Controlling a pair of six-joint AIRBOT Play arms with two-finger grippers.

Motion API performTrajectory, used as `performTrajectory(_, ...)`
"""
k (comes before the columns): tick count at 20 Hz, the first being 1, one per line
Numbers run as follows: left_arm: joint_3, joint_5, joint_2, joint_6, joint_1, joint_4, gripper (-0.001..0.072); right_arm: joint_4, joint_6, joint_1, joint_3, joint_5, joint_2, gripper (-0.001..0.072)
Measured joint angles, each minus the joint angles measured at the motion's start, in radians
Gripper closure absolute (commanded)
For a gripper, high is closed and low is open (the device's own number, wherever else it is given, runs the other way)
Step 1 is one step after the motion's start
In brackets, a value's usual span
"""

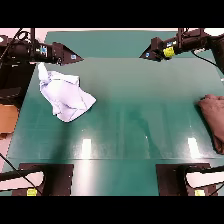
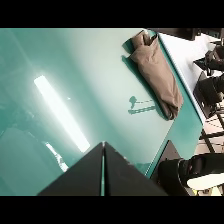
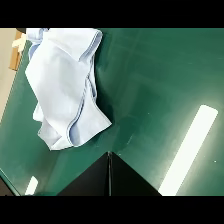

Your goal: Fold the shirts.

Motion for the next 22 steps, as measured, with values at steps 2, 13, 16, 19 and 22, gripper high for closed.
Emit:
performTrajectory(2,0.000,0.000,0.000,0.000,0.000,0.000,0.0686,0.000,0.000,0.000,0.000,0.000,0.000,0.0692)
performTrajectory(13,0.000,0.117,0.000,-0.002,0.015,-0.054,0.0063,0.000,0.000,0.000,0.000,0.003,0.000,0.0692)
performTrajectory(16,-0.001,0.117,0.000,-0.105,0.085,0.064,0.0020,0.001,0.000,-0.008,0.000,0.025,0.000,0.0484)
performTrajectory(19,-0.032,0.101,0.000,-0.226,0.198,0.274,0.0019,0.001,0.006,-0.037,0.000,0.072,0.000,0.0133)
performTrajectory(22,-0.124,0.101,0.000,-0.288,0.331,0.394,0.0019,0.000,0.016,-0.087,0.000,0.101,0.000,0.0133)
